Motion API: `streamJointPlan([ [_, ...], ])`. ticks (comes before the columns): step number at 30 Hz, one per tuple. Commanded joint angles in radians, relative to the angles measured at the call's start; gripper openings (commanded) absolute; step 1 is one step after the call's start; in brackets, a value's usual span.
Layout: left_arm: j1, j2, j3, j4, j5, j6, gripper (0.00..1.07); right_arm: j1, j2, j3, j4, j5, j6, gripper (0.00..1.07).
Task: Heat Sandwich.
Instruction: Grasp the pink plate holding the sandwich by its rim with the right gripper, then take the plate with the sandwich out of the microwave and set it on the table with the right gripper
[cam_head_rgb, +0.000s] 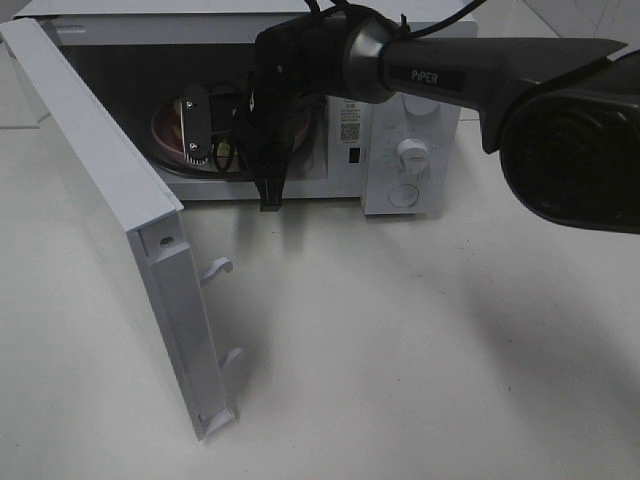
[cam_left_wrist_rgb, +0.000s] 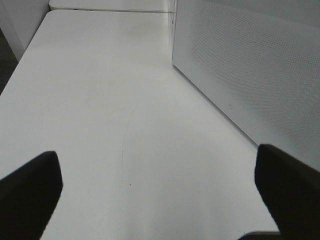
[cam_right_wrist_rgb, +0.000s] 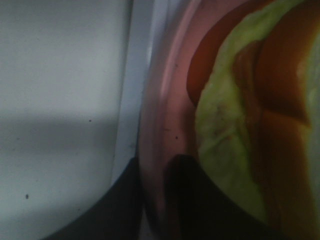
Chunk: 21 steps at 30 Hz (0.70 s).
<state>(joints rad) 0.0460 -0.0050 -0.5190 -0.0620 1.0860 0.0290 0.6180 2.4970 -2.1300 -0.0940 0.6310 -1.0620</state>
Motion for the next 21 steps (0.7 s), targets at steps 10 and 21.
streamJointPlan([
  [10, 0.003, -0.006, 0.004, -0.001, -0.012, -0.003, 0.98, -0.01, -0.009, 0.002, 0.065, 0.084, -0.064, 0.0],
  [21, 0.003, -0.006, 0.004, -0.001, -0.012, -0.003, 0.98, -0.01, -0.053, 0.083, 0.072, 0.091, -0.157, 0.0],
])
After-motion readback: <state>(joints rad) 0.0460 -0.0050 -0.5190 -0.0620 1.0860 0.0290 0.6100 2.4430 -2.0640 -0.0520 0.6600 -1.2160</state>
